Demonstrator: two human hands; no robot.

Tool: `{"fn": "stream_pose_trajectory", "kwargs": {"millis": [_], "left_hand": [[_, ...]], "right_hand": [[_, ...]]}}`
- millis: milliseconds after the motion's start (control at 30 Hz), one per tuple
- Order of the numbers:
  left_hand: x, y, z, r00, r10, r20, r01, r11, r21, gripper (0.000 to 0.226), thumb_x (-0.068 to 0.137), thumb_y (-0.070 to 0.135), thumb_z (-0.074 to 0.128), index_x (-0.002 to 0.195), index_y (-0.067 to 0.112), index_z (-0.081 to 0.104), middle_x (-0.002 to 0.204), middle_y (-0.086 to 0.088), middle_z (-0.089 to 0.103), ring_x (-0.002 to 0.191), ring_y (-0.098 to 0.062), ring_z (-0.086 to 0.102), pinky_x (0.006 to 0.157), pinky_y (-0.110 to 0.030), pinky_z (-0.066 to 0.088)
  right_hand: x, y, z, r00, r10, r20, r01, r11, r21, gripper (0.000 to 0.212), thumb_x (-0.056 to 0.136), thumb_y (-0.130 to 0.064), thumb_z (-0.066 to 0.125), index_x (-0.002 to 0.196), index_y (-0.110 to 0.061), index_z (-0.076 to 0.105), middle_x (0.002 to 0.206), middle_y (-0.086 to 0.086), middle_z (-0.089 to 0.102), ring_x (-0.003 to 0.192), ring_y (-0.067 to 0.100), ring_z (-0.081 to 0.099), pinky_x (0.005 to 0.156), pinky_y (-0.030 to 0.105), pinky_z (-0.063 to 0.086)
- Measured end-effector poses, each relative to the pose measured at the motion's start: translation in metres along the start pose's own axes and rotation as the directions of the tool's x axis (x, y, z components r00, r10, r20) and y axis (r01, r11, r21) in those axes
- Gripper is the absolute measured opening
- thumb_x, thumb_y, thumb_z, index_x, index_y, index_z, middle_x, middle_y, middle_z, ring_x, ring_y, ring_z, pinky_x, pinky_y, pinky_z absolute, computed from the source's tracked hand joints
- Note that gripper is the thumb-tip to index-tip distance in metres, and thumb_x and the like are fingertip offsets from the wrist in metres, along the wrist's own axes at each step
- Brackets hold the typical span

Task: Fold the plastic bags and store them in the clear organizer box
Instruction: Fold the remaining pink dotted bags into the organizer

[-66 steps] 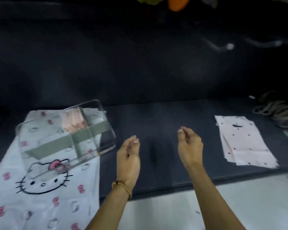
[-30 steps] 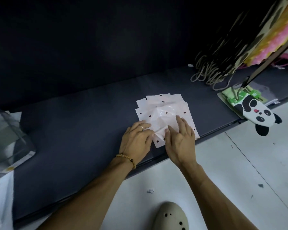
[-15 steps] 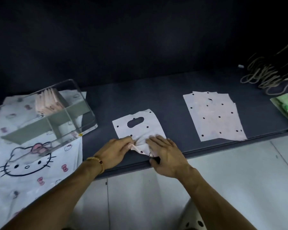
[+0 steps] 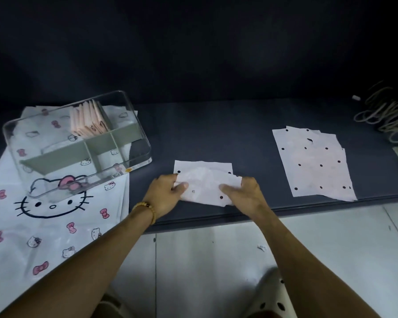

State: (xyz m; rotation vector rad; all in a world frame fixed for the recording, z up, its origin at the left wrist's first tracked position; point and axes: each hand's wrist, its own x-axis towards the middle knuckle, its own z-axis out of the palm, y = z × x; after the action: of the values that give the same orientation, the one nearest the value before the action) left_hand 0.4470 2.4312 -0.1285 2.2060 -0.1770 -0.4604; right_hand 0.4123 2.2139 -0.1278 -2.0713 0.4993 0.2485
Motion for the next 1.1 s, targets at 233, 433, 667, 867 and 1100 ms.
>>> {"fn": "stream_pose_trajectory", "kwargs": {"millis": [233,433,667,867,1100], "left_hand": [[0.021,0.0,0.008,0.984,-0.099,-0.146,0.121,0.982,0.146,0.018,0.09,0.031,0.059,0.083,0.015,0.064,0.078,-0.002,0.063,0.074,-0.022,0.056,0.068,-0.029,0.044],[0.022,-0.005,0.007,0.975,-0.128,-0.18,0.148,0.984,0.102,0.025,0.089,0.027,0.062,0.067,0.019,0.052,0.07,-0.001,0.056,0.071,-0.024,0.054,0.066,-0.028,0.041],[0.028,-0.003,0.005,0.945,-0.241,-0.224,0.277,0.949,0.151,0.04,0.086,0.033,0.064,0.059,0.017,0.04,0.08,-0.016,0.061,0.083,-0.035,0.059,0.066,-0.031,0.041],[0.03,-0.003,-0.001,0.927,-0.303,-0.223,0.353,0.906,0.234,0.027,0.081,0.04,0.069,0.074,0.017,0.058,0.089,-0.007,0.066,0.081,-0.024,0.06,0.073,-0.034,0.051],[0.026,-0.001,0.007,0.925,-0.21,-0.318,0.324,0.873,0.366,0.031,0.085,0.043,0.065,0.096,0.014,0.058,0.095,-0.01,0.067,0.088,-0.031,0.064,0.072,-0.039,0.052]], "right_hand": [[0.01,0.006,0.006,0.978,0.076,-0.194,-0.098,0.99,-0.106,0.033,0.086,-0.022,0.06,0.057,-0.013,0.048,0.051,-0.003,0.048,0.053,0.017,0.049,0.052,0.023,0.038],[0.018,0.003,0.012,0.966,-0.026,-0.256,-0.02,0.984,-0.178,0.045,0.09,-0.03,0.061,0.053,-0.018,0.039,0.046,-0.008,0.043,0.042,0.007,0.041,0.048,0.022,0.034],[0.024,0.003,0.014,0.978,0.024,-0.207,-0.082,0.958,-0.274,0.038,0.09,-0.036,0.059,0.057,-0.018,0.055,0.05,-0.005,0.052,0.048,0.006,0.048,0.047,0.014,0.031],[0.027,0.0,0.012,0.982,0.049,-0.181,-0.098,0.958,-0.271,0.031,0.089,-0.032,0.064,0.063,-0.017,0.06,0.053,-0.005,0.053,0.057,0.014,0.052,0.059,0.018,0.037],[0.032,-0.002,0.016,0.973,0.072,-0.218,-0.14,0.938,-0.316,0.027,0.089,-0.035,0.064,0.069,-0.017,0.061,0.061,-0.003,0.055,0.058,0.013,0.049,0.06,0.02,0.038]]}}
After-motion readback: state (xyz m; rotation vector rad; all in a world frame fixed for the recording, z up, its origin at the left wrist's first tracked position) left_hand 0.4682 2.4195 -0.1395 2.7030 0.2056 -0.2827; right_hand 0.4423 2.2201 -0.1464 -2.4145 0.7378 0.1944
